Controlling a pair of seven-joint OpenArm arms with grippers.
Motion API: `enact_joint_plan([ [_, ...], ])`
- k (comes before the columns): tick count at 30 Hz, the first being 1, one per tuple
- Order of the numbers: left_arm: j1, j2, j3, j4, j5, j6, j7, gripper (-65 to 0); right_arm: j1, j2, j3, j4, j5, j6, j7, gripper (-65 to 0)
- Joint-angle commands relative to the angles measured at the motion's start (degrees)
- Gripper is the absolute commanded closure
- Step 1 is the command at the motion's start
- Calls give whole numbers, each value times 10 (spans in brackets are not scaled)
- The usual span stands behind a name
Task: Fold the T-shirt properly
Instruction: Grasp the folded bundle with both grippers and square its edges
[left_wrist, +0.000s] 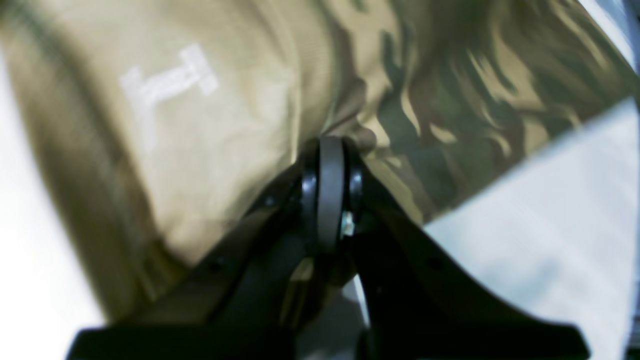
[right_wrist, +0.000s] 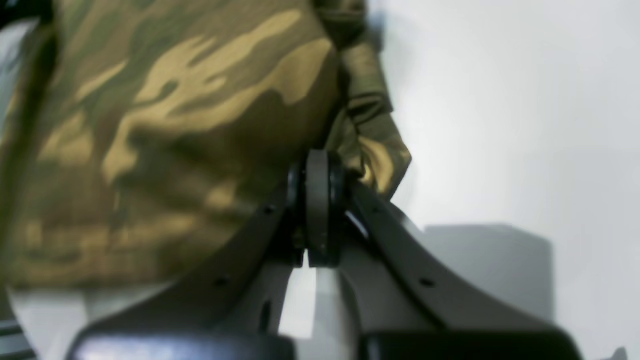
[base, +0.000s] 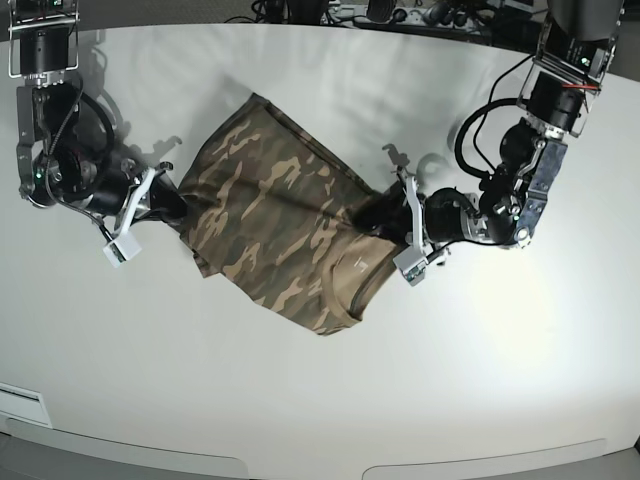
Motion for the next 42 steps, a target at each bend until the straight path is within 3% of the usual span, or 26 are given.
enact_joint_plan([
  [1,-15,-11,-2,-14,66,11,12,0,-11,7,20,19,10,3,-15,0],
  [6,-43,7,-2,-46,143,11,-138,0,-95,-29,99,96,38,3,-29,0],
  [12,-50,62,-2,-75,171,11,-170,0,-162,-121,142,183,4,3,-26,0],
  [14,-56,63,-2,-60,169,11,-158,0,-162,-143,154,210,-42,3,0,0],
  [16,-65,60,-10,-35,130,11,-104,0,-155,-151,167,235,-85,3,36,0],
  [21,-68,60,-80,62,-19,11,116,0,-118,-150,192,268,-178,0,43,0],
  [28,-57,60,-179,123,-212,11,318,0,-55,-147,193,222,-193,3,78,0],
  [30,-43,58,-185,123,-201,13,323,0,-33,-144,180,189,-193,3,81,0],
  [36,19,52,-134,122,-134,22,264,0,21,-135,144,111,-209,3,82,0],
  [42,40,52,-73,117,-3,28,182,0,11,-129,138,103,-201,3,70,0],
])
